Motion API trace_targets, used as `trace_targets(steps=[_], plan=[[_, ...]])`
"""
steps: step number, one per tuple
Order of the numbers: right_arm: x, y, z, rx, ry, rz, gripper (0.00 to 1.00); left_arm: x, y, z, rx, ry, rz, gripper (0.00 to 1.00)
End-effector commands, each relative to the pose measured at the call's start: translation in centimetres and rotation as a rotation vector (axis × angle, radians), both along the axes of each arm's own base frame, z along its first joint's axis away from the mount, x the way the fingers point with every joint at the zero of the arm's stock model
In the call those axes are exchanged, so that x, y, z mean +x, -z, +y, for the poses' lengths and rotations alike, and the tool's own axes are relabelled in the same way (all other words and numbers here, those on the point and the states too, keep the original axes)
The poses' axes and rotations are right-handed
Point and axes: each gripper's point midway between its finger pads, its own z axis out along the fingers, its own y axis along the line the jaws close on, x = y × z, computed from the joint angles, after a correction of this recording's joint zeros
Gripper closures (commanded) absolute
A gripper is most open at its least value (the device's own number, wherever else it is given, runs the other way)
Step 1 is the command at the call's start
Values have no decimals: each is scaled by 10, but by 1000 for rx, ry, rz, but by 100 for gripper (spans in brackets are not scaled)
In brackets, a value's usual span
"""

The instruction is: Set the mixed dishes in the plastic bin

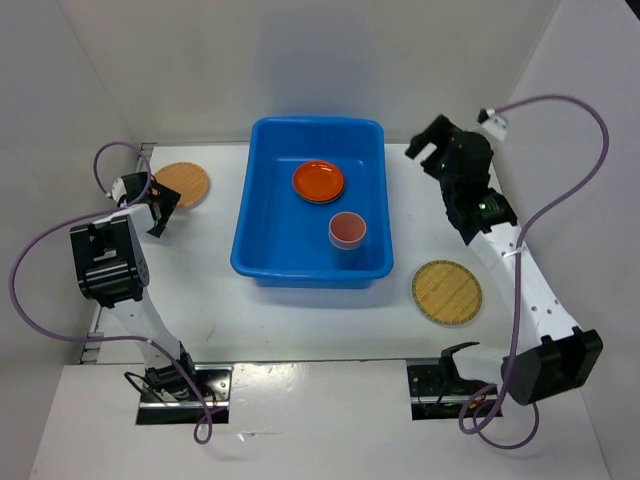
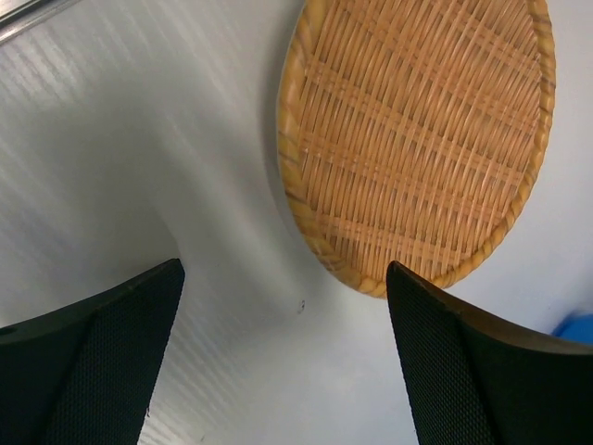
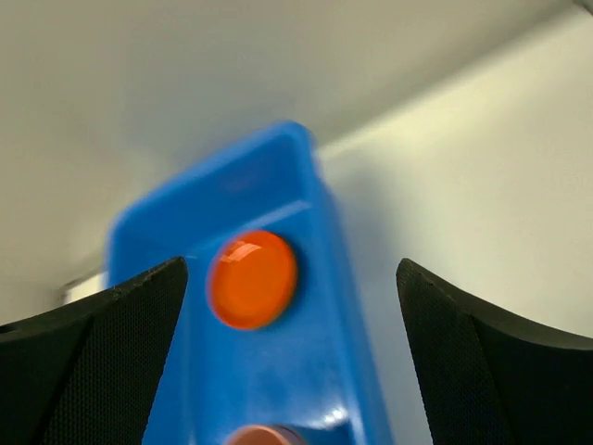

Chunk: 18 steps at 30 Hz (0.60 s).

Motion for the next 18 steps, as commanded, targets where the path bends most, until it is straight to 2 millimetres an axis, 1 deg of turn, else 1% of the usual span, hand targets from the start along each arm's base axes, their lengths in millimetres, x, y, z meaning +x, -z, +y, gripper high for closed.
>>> trace_targets(steps=[1, 2, 3, 4, 5, 6, 7, 8, 9, 10, 11, 12, 13, 14, 16, 17, 18], plan=[[-20, 87, -30, 73, 175, 194, 3, 22, -12, 9, 3, -18, -73, 5], [-31, 111, -37, 84, 212, 260, 3, 24, -10, 10, 3, -18, -72, 5], [-36, 119, -38, 93, 220, 283, 4, 24, -10, 10, 3, -18, -72, 5], [-43, 123, -39, 107, 228, 292, 8, 26, -8, 10, -4, -24, -72, 5], [-49, 138, -36, 137, 227, 321, 11, 26, -3, 10, -8, -24, -62, 5], [-54, 145, -34, 155, 223, 333, 12, 28, -1, 11, -8, -24, -61, 6], [-64, 160, -36, 166, 237, 364, 14, 28, -2, 11, -14, -30, -64, 8], [-69, 168, -36, 198, 255, 377, 14, 30, 1, 11, -15, -30, -61, 8], [-74, 175, -35, 210, 255, 397, 14, 32, 3, 12, -16, -30, -59, 11], [-80, 187, -36, 212, 267, 428, 14, 33, 3, 10, -22, -24, -60, 11], [-83, 193, -37, 213, 274, 447, 14, 32, 10, 10, -26, -24, -47, 13], [-88, 201, -38, 213, 285, 473, 14, 32, 10, 10, -26, -24, -47, 13], [-93, 216, -41, 193, 300, 511, 14, 31, 16, 8, -37, -17, -38, 15], [-94, 217, -42, 213, 323, 511, 14, 31, 16, 8, -37, -17, -38, 22], [-104, 238, -44, 192, 341, 582, 14, 35, 16, 7, -42, -9, -47, 29], [-105, 239, -44, 198, 348, 588, 14, 38, 19, 6, -52, 1, -47, 34], [-107, 247, -43, 195, 343, 612, 14, 37, 19, 6, -45, 9, -44, 35]])
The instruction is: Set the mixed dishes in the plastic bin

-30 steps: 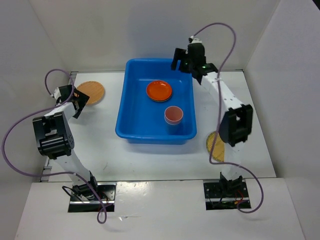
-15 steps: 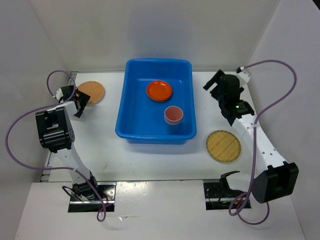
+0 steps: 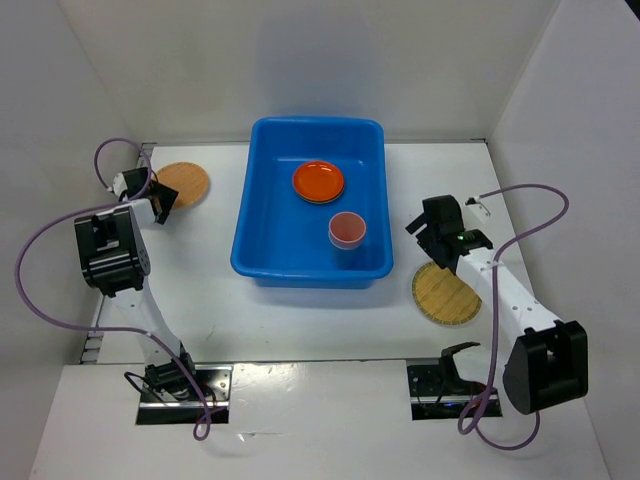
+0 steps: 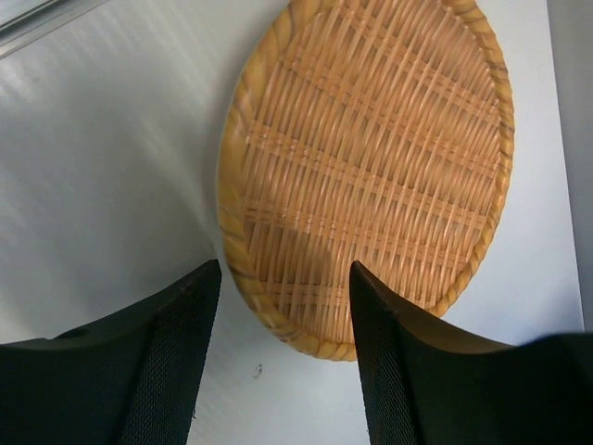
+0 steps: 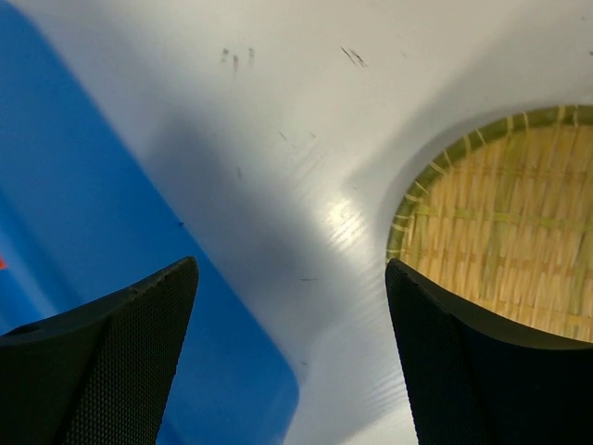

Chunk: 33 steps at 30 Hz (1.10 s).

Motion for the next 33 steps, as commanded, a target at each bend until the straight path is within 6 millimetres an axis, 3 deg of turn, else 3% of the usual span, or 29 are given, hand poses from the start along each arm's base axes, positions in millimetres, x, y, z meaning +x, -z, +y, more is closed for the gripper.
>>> trace_targets(steps=[1, 7, 10, 13, 14, 17, 20, 27, 29, 33], plan=[[-13, 22, -6, -3, 58, 70, 14, 6, 14, -4, -41, 29, 10, 35], [-23, 40, -12, -30, 58, 151, 14, 7, 26, -8, -57, 52, 28, 66], [-26, 41, -14, -29, 56, 166, 14, 9, 24, -7, -54, 53, 19, 71], [-31, 44, -13, -19, 57, 179, 14, 9, 30, -10, -68, 55, 14, 88], [-34, 46, -14, -22, 57, 191, 14, 6, 33, -11, -71, 55, 22, 99], [-37, 45, -17, -22, 66, 199, 14, 5, 26, -11, -68, 55, 13, 100], [-44, 51, -19, -7, 91, 225, 13, 10, 7, -15, -54, 99, -31, 100], [-50, 66, -14, 7, 48, 296, 13, 16, -81, -16, 28, 148, -176, 100], [-52, 72, -15, 6, 45, 320, 13, 15, -98, -16, 49, 155, -204, 100], [-50, 81, -14, 5, 32, 337, 13, 13, -106, -21, 41, 175, -221, 100]])
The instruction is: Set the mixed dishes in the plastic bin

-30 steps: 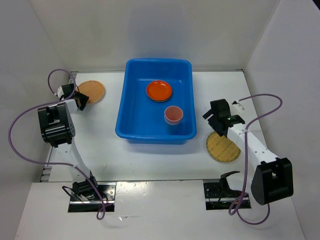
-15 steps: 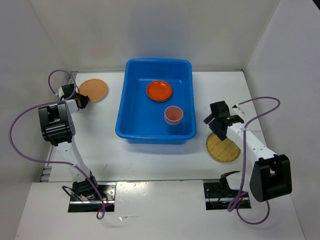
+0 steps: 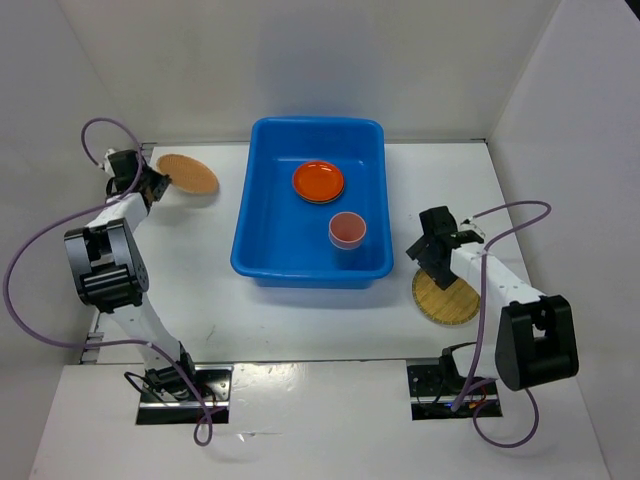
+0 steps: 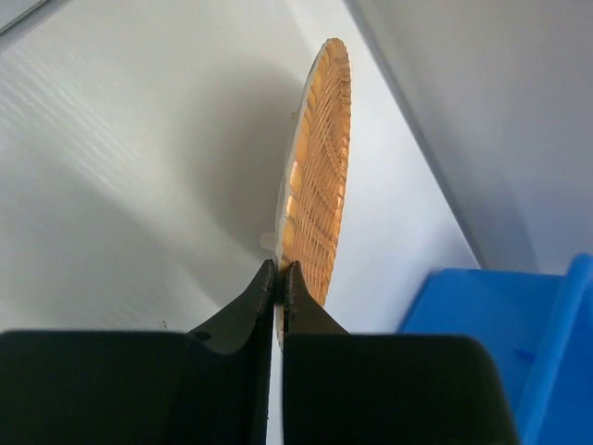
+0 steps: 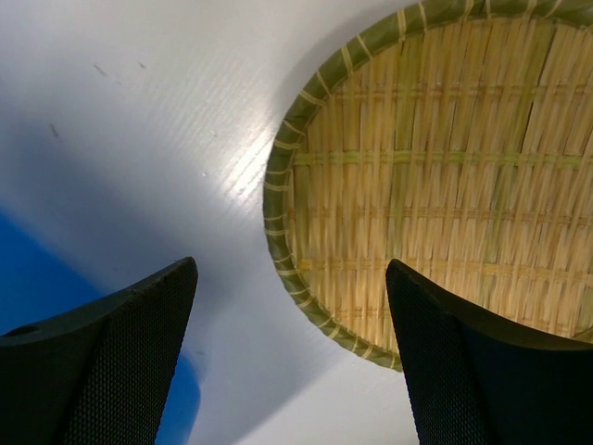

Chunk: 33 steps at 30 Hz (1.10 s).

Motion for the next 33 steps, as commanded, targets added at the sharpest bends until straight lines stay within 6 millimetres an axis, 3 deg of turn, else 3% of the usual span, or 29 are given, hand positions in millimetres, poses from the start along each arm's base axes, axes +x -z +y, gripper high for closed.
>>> trace_targets(steps=[1, 6, 9, 10, 12, 13, 17, 20, 23, 26, 31, 33], plan=[[-3, 7, -2, -7, -5, 25, 13, -1, -27, -4, 29, 43, -60, 100], [-2, 9, -3, -16, -23, 32, 13, -6, -54, -5, 66, 54, -102, 100], [2, 8, -2, -15, -23, 24, 13, -7, -84, -19, 55, 120, -169, 100], [1, 11, -2, -16, -23, 33, 13, -9, -104, -24, 61, 142, -211, 100], [1, 13, -2, -18, -23, 43, 13, -13, -127, -33, 76, 193, -250, 100], [0, 13, -2, -22, -31, 45, 13, -16, -152, -35, 92, 202, -293, 100], [3, 12, -2, -22, -31, 45, 17, -32, -216, -48, 153, 254, -412, 100], [4, 15, -2, -24, -31, 59, 21, -37, -246, -61, 166, 327, -473, 100], [13, 15, -3, -32, -41, 61, 29, -42, -262, -83, 137, 447, -539, 100], [15, 16, -9, -75, -66, 85, 30, -43, -270, -99, 150, 500, -555, 100], [28, 19, -15, -100, -72, 110, 30, -46, -272, -123, 98, 602, -591, 100], [31, 24, -15, -106, -83, 124, 33, -47, -272, -144, 71, 669, -600, 100]])
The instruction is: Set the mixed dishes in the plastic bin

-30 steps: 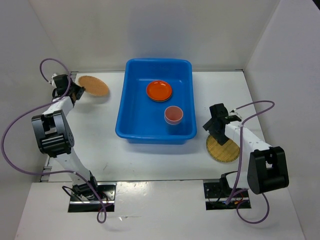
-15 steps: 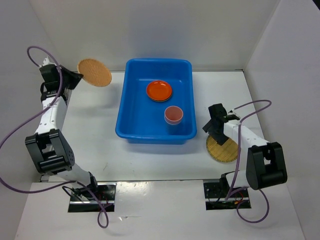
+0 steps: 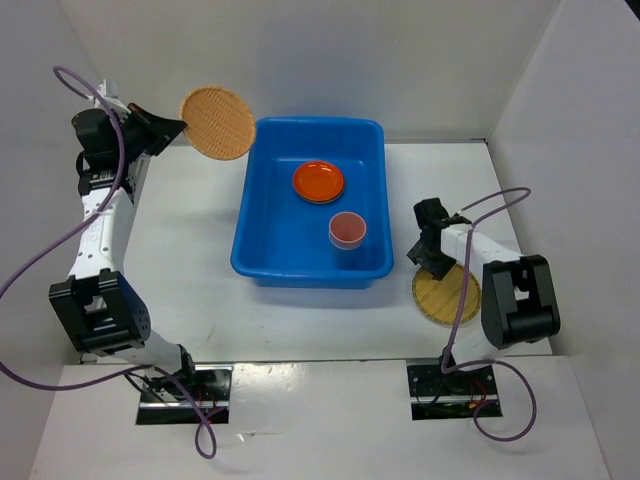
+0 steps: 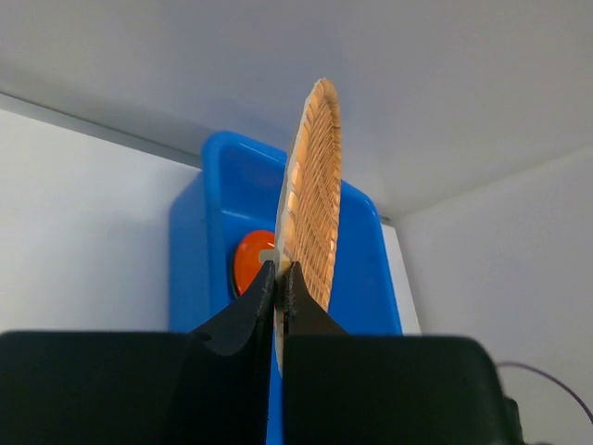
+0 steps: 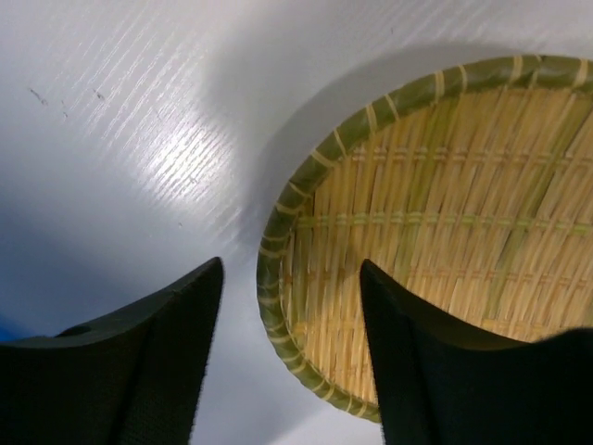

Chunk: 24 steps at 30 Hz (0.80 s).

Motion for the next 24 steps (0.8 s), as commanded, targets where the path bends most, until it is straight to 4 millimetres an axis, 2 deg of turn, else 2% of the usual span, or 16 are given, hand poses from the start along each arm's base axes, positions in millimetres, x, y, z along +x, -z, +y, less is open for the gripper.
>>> trace_targets(steps=[1, 5, 6, 7, 9, 11, 12, 14, 15, 17, 20, 24], plan=[[17, -5, -6, -37, -11, -19, 37, -8, -37, -37, 1, 162, -134, 100], [21, -5, -8, -52, -27, -21, 51, -3, -14, -80, -20, 290, -88, 100], [21, -3, -8, -53, -28, -12, 61, -4, -18, -88, -18, 305, -98, 100], [23, -3, -8, -55, -36, -18, 66, -1, -10, -94, -18, 321, -77, 100], [21, 3, -7, -49, -39, 2, 78, 2, -7, -115, -13, 367, -77, 100], [22, 6, -7, -52, -47, 8, 86, 10, 9, -125, -24, 390, -36, 100], [21, 8, -10, -53, -38, 18, 93, 15, 17, -137, -28, 414, -21, 100], [27, 5, -9, -51, -38, -2, 98, 21, 22, -146, -38, 422, -7, 100], [26, 8, -9, -52, -38, 7, 100, 26, 37, -157, -46, 437, 32, 100], [32, 5, -8, -53, -47, -11, 100, 33, 44, -166, -39, 447, 45, 100], [42, -2, -6, -43, -57, -41, 100, 51, 75, -173, -50, 410, 109, 100], [55, -12, -4, -42, -65, -79, 100, 70, 102, -190, -51, 419, 160, 100]])
